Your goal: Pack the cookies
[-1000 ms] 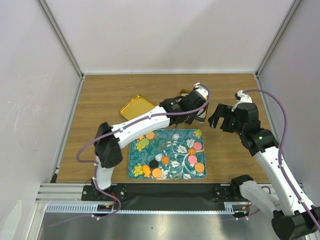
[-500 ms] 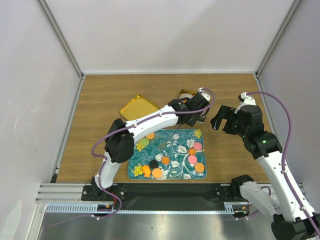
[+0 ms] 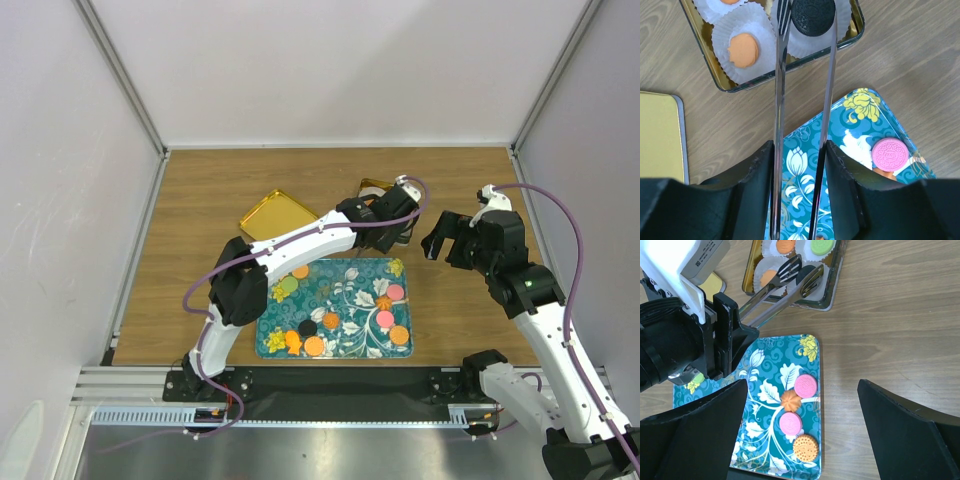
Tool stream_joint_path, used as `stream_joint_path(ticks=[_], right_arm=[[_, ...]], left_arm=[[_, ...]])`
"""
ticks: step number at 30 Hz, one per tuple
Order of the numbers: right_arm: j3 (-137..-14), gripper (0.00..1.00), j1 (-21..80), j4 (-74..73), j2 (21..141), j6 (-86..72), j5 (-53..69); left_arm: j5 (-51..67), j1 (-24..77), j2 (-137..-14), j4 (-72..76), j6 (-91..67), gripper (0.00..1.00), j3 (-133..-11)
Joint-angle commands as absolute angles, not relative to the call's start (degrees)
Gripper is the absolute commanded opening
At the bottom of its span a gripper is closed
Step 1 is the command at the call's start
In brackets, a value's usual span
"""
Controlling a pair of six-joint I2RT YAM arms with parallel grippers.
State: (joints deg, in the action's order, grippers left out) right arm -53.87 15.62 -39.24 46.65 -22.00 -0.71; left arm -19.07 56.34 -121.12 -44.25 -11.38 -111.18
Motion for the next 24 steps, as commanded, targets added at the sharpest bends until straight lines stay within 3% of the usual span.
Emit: stream_joint_path(ticks=[1,8,24], right_arm=[[-55.6,1.00,15.5,-38.8,45.9,-21.2,-0.5],[-55.5,1.00,15.4,-38.7,45.9,-21.3,-0.5],[-56.0,1.00,15.2,-38.0,46.0,-21.5,-0.6]], left_arm=[[-19.0,55.8,-121.1,-42.6,-10.3,0.49,-113.3],[-19.1,55.7,-120.4,-42.2,-10.0,0.54,-113.0],[-19.8,54.4,-111.2,-40.2,-11.4,0.52,-109.5]])
